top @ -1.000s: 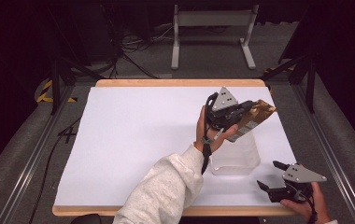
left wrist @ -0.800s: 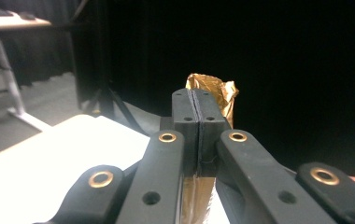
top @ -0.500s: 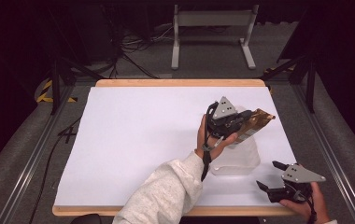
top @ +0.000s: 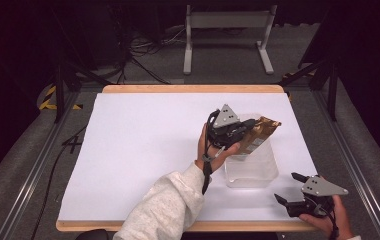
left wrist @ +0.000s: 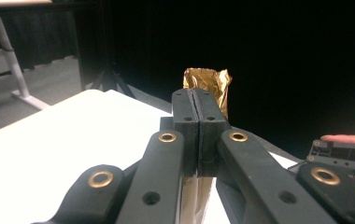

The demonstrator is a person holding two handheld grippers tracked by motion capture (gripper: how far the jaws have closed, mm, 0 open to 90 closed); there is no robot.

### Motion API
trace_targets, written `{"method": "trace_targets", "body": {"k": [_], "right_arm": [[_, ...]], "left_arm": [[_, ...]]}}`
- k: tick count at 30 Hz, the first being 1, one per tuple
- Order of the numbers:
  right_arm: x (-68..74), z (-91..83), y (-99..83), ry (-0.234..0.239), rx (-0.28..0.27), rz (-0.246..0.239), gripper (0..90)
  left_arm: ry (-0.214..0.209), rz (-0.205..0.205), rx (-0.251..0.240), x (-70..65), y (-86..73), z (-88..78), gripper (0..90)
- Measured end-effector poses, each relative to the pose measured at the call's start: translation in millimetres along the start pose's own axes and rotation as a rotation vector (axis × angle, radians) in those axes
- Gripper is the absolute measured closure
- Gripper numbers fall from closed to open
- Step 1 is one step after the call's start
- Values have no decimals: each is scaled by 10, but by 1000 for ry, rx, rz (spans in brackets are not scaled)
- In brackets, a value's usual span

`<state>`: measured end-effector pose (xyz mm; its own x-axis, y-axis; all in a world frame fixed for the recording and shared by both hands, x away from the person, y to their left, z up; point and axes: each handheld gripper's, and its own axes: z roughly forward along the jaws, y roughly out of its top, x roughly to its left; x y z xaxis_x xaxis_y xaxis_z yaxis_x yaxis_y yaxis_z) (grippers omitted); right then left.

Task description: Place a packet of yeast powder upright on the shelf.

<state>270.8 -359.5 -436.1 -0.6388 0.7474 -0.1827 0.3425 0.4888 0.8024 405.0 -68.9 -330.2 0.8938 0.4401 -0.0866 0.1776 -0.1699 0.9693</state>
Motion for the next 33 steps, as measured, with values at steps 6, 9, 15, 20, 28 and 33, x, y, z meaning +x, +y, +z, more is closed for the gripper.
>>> {"method": "trace_targets", "body": {"k": [6, 9, 15, 20, 28, 33], "right_arm": [[-7, 6, -1, 0, 5, 1, 106], [-1, 17, 5, 2, 8, -1, 106], [2, 16, 8, 6, 8, -1, 106], [-10, 7, -3, 6, 3, -1, 106], [-10, -5, -6, 5, -1, 3, 106], [-8, -6, 5, 1, -2, 3, 105]], "left_arm": [[-28, -4, 10, 58, 45, -119, 892], [-74, -38, -11, 41, 74, -51, 894], [-126, -93, -53, 30, 106, 139, 896], [-125, -104, -82, -19, 111, 338, 896], [-146, -101, -76, -39, -21, 298, 895], [-114, -93, -51, 62, -148, 104, 894]]}}
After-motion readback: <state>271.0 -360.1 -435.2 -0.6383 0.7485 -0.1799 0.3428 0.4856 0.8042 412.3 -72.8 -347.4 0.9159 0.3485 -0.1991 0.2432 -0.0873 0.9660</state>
